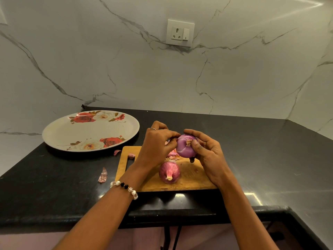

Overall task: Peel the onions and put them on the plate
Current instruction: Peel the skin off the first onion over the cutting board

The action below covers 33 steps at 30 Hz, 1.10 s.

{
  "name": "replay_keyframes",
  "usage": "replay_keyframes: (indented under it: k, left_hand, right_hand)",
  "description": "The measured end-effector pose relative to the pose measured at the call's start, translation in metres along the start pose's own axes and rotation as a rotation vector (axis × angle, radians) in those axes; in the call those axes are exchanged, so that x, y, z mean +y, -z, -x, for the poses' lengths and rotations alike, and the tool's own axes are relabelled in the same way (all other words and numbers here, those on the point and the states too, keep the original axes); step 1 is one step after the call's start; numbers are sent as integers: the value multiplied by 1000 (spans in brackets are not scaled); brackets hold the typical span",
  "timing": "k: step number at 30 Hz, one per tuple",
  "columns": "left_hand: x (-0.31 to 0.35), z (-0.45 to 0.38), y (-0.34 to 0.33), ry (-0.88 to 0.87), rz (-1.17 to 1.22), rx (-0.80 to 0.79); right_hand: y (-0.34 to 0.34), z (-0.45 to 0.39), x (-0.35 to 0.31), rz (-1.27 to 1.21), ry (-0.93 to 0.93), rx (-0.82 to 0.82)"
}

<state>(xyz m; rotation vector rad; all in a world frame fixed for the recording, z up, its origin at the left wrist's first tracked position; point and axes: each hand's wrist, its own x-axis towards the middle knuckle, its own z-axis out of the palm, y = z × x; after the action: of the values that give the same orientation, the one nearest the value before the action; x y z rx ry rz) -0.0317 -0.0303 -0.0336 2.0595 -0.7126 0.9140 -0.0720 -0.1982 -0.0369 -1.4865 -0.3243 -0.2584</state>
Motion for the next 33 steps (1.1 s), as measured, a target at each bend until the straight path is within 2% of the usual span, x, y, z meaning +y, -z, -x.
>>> replay_keyframes:
  k: [12,21,26,33]
  left_hand:
    - [7,-5,6,382,197,5]
    - [6,-10,3,506,388,23]
    - [0,-10,-2,507,357,85]
    - [-5,-10,-8,487,311,128]
  right_hand:
    - [-1,1,-1,6,60,-47]
    - [-2,1,-4,-73,99,-58]
    - [-3,3,-5,-37,145,-82]
    - [-4,6,-8,-156,128,-50]
